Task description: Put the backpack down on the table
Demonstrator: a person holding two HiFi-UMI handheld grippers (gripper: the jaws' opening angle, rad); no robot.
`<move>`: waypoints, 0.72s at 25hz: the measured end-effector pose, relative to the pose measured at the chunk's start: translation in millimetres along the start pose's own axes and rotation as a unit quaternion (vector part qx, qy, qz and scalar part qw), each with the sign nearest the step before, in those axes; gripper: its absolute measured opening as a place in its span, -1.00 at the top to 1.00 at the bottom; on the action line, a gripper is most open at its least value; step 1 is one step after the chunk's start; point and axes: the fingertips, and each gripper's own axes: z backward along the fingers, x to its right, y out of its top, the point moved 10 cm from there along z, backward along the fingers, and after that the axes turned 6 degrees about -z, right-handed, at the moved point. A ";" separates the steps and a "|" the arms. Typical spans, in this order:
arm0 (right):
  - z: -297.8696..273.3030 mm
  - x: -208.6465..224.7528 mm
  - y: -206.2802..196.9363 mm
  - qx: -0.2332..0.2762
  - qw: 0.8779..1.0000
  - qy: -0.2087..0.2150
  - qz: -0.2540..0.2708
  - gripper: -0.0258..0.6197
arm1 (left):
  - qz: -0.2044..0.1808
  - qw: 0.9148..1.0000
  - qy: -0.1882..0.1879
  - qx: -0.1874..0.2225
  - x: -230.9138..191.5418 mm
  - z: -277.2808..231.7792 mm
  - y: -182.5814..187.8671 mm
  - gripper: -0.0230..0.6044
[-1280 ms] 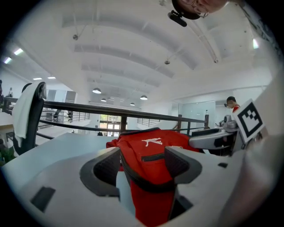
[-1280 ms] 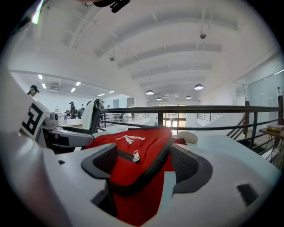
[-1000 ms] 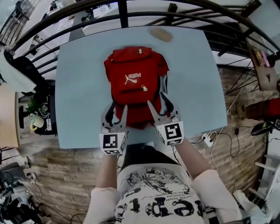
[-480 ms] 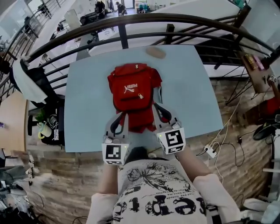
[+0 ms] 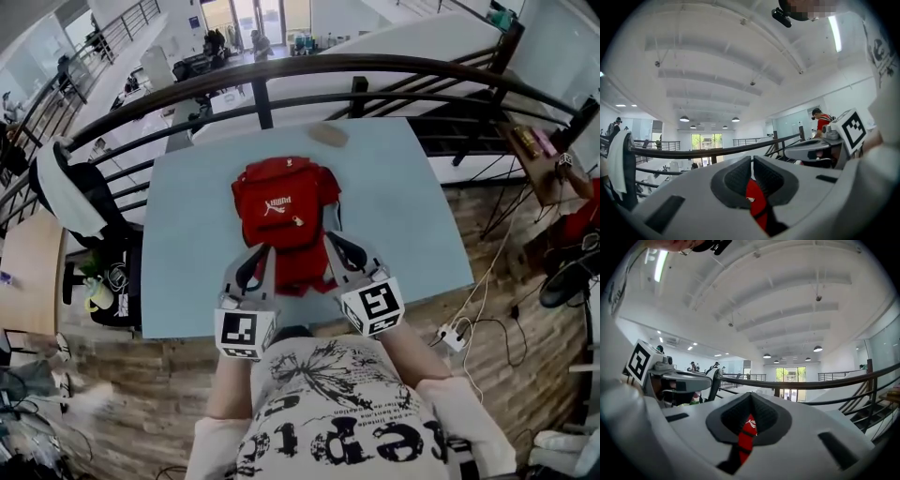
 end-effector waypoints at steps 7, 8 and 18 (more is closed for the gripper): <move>10.7 2.0 14.6 0.019 0.999 0.000 0.030 0.94 | 0.000 1.000 0.004 0.014 4.3 -2.1 13.8 0.86; 13.0 1.9 16.3 0.022 0.999 -0.002 0.035 0.94 | 0.001 1.000 0.004 0.014 5.7 -1.8 13.9 0.86; 22.5 1.6 21.4 0.031 0.998 0.001 0.057 0.94 | 0.006 1.000 0.013 0.015 14.1 -2.5 17.8 0.86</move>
